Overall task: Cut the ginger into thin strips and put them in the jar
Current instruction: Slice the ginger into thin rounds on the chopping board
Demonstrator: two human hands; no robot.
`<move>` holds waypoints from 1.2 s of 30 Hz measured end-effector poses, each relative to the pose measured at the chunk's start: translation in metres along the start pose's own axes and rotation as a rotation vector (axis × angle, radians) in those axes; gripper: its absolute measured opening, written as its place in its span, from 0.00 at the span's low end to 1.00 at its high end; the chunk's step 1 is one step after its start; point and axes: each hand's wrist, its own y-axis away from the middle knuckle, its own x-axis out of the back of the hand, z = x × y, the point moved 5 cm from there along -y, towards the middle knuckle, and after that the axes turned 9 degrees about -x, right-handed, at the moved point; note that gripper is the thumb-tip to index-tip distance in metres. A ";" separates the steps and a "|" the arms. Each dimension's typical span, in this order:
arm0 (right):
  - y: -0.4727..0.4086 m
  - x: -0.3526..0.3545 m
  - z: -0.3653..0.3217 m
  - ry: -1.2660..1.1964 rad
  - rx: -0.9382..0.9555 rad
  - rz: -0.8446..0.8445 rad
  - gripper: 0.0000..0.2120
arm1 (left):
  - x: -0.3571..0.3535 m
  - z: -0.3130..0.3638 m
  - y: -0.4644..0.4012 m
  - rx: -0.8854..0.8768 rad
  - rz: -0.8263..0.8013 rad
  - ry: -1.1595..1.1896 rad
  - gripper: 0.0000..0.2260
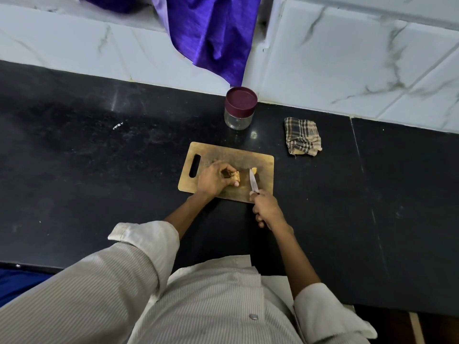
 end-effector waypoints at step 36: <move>0.014 -0.011 -0.008 0.361 0.269 0.078 0.17 | -0.001 0.000 0.008 -0.051 0.059 -0.031 0.15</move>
